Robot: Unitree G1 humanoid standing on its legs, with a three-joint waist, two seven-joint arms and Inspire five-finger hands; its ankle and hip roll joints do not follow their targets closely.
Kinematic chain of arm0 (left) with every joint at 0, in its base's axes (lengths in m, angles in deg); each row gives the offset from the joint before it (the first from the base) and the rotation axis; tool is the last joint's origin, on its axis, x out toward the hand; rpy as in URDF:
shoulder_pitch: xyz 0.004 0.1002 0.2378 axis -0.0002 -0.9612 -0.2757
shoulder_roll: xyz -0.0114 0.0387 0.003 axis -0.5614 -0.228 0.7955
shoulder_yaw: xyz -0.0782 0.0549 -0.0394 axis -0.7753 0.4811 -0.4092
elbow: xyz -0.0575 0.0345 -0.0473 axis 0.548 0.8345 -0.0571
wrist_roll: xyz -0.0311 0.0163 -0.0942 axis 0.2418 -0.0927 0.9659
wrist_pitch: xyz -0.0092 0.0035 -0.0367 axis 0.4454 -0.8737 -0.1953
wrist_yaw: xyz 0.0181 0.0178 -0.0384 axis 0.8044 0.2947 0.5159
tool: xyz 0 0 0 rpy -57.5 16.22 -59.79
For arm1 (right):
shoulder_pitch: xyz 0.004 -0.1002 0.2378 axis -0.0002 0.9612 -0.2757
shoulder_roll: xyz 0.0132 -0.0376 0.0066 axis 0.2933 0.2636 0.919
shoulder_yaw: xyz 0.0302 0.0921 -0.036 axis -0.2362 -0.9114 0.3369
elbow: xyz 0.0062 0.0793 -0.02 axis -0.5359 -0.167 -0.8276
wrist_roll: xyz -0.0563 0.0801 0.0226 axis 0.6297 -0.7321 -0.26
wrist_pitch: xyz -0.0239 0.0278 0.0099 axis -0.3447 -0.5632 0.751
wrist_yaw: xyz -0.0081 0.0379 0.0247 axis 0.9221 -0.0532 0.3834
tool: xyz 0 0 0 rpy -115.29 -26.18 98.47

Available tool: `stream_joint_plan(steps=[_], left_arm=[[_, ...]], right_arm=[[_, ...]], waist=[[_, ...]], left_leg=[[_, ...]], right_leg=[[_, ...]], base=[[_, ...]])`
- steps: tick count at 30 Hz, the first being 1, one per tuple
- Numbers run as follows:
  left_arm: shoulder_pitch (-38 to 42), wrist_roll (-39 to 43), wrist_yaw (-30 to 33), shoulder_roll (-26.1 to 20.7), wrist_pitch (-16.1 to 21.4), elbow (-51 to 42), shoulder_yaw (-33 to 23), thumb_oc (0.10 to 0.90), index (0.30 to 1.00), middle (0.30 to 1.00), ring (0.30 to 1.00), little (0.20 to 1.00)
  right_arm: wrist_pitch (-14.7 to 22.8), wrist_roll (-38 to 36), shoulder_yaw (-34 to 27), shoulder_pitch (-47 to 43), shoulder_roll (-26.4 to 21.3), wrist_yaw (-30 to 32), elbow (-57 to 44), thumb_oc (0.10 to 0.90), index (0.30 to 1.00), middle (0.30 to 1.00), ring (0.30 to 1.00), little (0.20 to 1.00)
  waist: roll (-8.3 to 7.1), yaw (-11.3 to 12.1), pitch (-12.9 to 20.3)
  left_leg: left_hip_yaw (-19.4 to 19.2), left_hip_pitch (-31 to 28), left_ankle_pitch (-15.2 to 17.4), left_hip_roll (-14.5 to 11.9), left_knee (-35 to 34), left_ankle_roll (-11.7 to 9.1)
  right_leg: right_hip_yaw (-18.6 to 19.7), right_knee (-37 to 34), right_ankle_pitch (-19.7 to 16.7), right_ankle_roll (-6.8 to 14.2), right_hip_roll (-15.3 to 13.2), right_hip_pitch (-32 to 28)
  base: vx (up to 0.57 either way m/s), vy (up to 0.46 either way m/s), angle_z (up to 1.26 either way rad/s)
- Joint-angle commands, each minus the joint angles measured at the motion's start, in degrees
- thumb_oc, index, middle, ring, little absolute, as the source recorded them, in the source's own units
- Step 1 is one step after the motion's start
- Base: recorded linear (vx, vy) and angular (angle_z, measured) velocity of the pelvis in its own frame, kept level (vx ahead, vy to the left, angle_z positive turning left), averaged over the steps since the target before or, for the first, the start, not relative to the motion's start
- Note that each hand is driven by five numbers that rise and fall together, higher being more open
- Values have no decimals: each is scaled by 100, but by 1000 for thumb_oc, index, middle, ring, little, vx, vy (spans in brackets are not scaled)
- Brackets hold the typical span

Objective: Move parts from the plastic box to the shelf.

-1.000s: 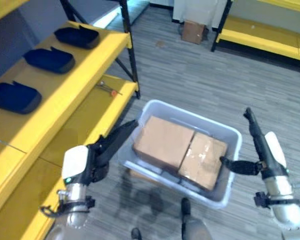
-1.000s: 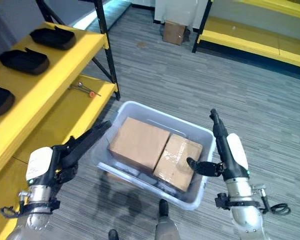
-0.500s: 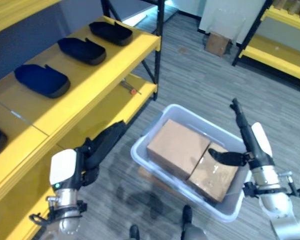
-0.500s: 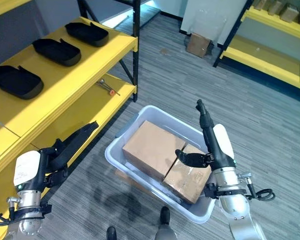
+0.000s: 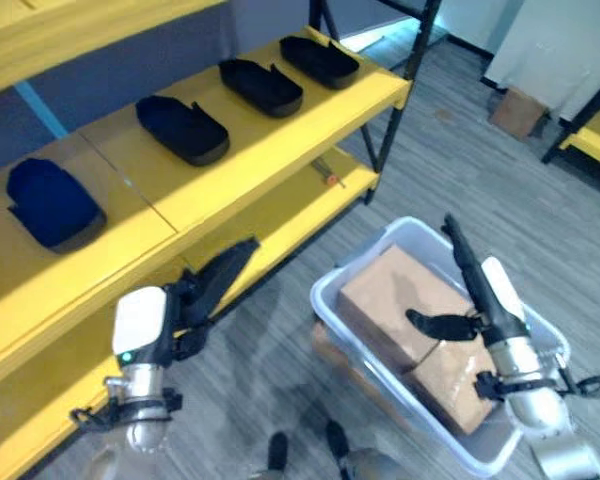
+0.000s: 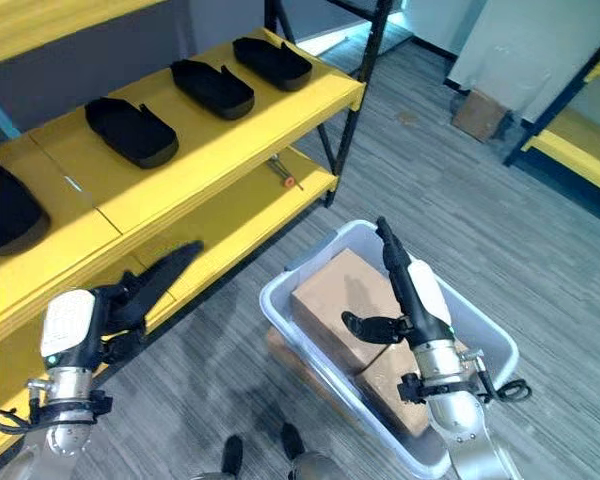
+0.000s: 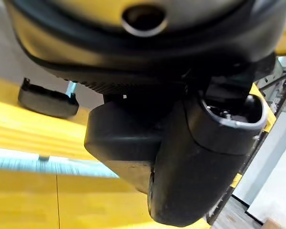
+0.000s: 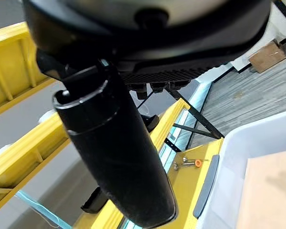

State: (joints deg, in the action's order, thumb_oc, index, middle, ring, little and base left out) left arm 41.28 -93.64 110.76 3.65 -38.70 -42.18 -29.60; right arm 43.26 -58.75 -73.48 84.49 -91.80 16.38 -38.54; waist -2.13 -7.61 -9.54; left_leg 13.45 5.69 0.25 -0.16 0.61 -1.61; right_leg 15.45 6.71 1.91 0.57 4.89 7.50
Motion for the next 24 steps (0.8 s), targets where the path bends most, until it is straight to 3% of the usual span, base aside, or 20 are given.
stream_joint_plan(steps=[1,5,8,9,10,11,14,16,17,18,21,24], left_arm=[[498,-2,313,-218,475,-714,-362,400,300,300,300,300],[227,50,300,-146,511,-853,-445,400,300,300,300,300],[211,79,277,-131,469,-858,-472,400,300,300,300,300],[335,118,259,-59,398,-829,-427,400,300,300,300,300],[374,98,211,-54,398,-861,-448,400,300,300,300,300],[407,67,191,-62,431,-903,-480,400,300,300,300,300],[460,105,129,-63,555,-961,-481,400,300,300,300,300],[547,248,131,-43,560,-914,-374,400,300,300,300,300],[583,295,152,-38,558,-888,-331,400,300,300,300,300],[588,298,158,-26,557,-880,-313,400,300,300,300,300],[586,289,198,-15,607,-917,-242,400,300,300,300,300],[647,317,208,-58,689,-963,-140,400,300,300,300,300]], right_arm=[[490,-30,-387,-366,-261,352,-543,900,1000,1000,1000,1000],[504,-124,-365,-346,-270,294,-638,900,1000,1000,1000,1000],[581,-250,-378,-418,-364,300,-674,900,1000,1000,1000,1000],[583,-319,-508,-407,-431,367,-649,900,1000,1000,1000,1000],[555,-305,-566,-393,-420,428,-640,900,1000,1000,1000,1000],[544,-293,-630,-333,-366,491,-620,900,1000,1000,1000,1000],[545,-215,-934,52,-225,629,-621,900,1000,1000,1000,1000],[580,-203,-1157,345,-177,704,-655,900,1000,1000,1000,1000],[577,-154,-1238,445,-138,817,-603,900,1000,1000,1000,1000],[583,-143,-1244,461,-151,835,-601,900,1000,1000,1000,1000],[593,-16,-1323,537,-98,952,-613,900,1000,1000,1000,1000],[573,95,-1327,541,-110,1012,-639,900,1000,1000,1000,1000]], waist=[[-29,-159,500],[-45,-38,559],[-77,14,368],[-78,-206,205],[-116,-280,162],[-151,-301,155],[-182,-358,177],[-146,-564,182],[-24,-675,184],[-3,-679,172],[244,-712,97],[356,-672,74]], left_leg=[[-361,-171,-87,675,-561,340],[-271,-197,-87,670,-561,324],[-298,-6,172,795,218,252],[-1413,233,351,422,669,147],[-1894,315,368,110,799,154],[-2157,408,259,-190,781,101],[-2194,543,-301,-831,405,-153],[-2620,500,-696,-1393,-14,-374],[-2978,367,-924,-1743,-352,-567],[-2987,279,-994,-1747,-485,-609],[-3204,75,-1132,-1962,-561,-772],[-3100,143,-1201,-1826,-561,-768]], right_leg=[[494,-44,260,103,507,-103],[348,-360,221,88,404,-254],[283,-271,217,39,334,-223],[-175,-247,253,68,75,-202],[-359,-288,230,84,-50,-229],[-523,-335,219,88,-147,-258],[-864,-353,328,126,-316,-302],[-1263,-157,580,131,-449,-285],[-1456,-42,762,180,-499,-327],[-1475,4,813,169,-477,-340],[-1647,219,987,253,-521,-405],[-1771,104,908,299,-628,-480]], base=[[-14,-57,37],[-4,-81,8],[-83,-33,37],[-209,-3,96],[-228,-18,196],[-118,-54,251],[-35,-40,156],[70,67,99],[129,119,103],[133,164,110],[41,146,49],[92,195,-4]])
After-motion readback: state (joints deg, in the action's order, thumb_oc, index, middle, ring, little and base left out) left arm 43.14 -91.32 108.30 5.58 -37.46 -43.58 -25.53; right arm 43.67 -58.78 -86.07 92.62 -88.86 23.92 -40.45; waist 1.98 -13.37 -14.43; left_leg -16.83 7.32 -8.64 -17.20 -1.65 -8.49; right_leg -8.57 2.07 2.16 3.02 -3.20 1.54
